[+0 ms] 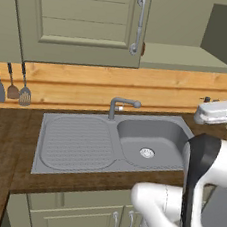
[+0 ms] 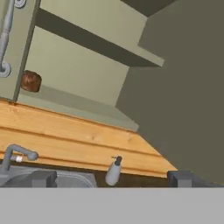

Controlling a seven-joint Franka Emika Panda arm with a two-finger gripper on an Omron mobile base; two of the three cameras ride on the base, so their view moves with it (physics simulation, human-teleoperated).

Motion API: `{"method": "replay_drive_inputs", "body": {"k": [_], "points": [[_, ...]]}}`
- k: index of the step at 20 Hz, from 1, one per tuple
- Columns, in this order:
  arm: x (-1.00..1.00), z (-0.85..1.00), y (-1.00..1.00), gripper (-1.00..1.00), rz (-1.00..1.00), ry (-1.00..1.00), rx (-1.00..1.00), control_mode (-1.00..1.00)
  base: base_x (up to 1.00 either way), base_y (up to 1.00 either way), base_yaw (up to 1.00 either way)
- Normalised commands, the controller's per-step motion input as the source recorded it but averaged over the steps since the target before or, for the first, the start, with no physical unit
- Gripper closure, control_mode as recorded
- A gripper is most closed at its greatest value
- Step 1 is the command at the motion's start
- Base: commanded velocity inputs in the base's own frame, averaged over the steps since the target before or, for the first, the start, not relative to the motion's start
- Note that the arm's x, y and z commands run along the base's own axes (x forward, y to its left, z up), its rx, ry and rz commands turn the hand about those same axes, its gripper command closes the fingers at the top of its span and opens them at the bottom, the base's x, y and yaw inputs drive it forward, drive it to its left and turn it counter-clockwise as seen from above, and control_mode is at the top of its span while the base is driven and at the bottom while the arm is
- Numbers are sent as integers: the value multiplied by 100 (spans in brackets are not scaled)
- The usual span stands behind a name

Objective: Open the cabinet, pick up the bread from the cabinet and place it in the basket. Then move the basket to the dining counter.

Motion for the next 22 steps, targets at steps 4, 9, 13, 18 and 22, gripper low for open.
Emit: {"method": "replay_drive_inputs", "body": {"k": [4, 9, 13, 18, 22], "points": [[63, 0, 69, -100, 37, 10, 12, -100, 0, 0, 0], [86, -5, 54, -100, 43, 11, 20, -100, 0, 0, 0], [77, 0, 66, -100, 23, 0, 18, -100, 0, 0, 0], [73, -3, 56, -100, 9, -3, 18, -100, 0, 0, 0], [62, -2, 51, -100, -10, -12, 5, -100, 0, 0, 0]]}}
